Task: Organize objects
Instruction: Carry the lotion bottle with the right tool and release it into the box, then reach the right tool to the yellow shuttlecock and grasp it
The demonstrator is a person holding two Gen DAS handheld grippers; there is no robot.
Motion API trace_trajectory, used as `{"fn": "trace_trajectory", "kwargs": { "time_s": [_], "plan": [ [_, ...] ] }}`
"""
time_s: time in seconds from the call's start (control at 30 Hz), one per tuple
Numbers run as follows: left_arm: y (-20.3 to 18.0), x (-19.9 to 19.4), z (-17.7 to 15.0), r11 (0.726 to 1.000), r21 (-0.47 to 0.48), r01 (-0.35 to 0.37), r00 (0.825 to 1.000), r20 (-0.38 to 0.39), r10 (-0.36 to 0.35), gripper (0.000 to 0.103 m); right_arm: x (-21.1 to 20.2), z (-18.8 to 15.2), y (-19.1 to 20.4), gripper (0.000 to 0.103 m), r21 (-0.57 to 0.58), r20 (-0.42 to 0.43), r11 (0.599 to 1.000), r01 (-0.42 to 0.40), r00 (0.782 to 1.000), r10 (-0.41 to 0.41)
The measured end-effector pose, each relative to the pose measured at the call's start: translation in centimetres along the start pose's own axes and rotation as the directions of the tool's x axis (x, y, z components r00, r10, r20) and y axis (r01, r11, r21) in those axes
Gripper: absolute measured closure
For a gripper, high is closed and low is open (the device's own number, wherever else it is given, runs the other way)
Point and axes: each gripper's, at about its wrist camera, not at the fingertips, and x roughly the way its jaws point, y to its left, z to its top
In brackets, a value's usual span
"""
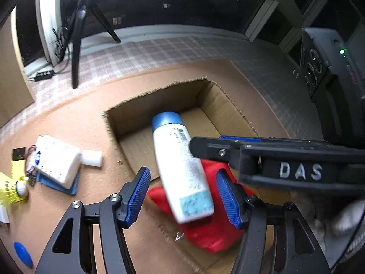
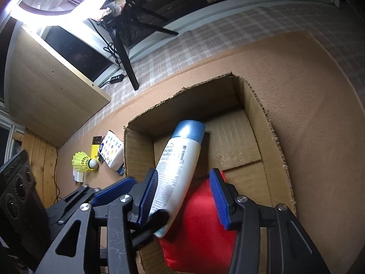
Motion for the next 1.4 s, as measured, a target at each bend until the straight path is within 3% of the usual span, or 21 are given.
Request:
{"fn": "trace_trajectory", "kwargs": {
  "time_s": [0.3,0.73,0.87,1.1,1.4],
  "plan": [
    [4.5,-6.2,-3.7,0.998,-0.038,-0.044,0.997,0.069,0.046,0.039,-2.5,-1.7,3.3,0.059,-0.057,0.089,0.998,-0.010,0.996,0.015],
    [15.5,-13.4,-11.9,0.962,-0.223,-0.159,0.979,0.093,0.184,0.039,0.0,-2.3,10.9,0.059,-0.187,0.061,0.981,-0.045,0.996,0.058],
    [17.7,-15.1,-13.8,0.945,-0.267,-0.190,0.969,0.102,0.223,0.039,3.1,-0.8,14.5,0.059,-0.223,0.012,0.973,-0.066,0.997,0.070],
    [20.6,-17.6,-17.1,0.917,-0.333,-0.221,0.957,0.108,0.270,0.039,10.1,3.2,18.7,0.059,-0.211,-0.051,0.977,-0.014,0.999,0.003],
    [24.1,-20.2,-21.2,0.875,-0.409,-0.260,0.942,0.091,0.323,0.039,18.3,6.5,21.5,0.059,-0.253,-0.099,0.956,0.151,0.978,-0.181]
  ]
}}
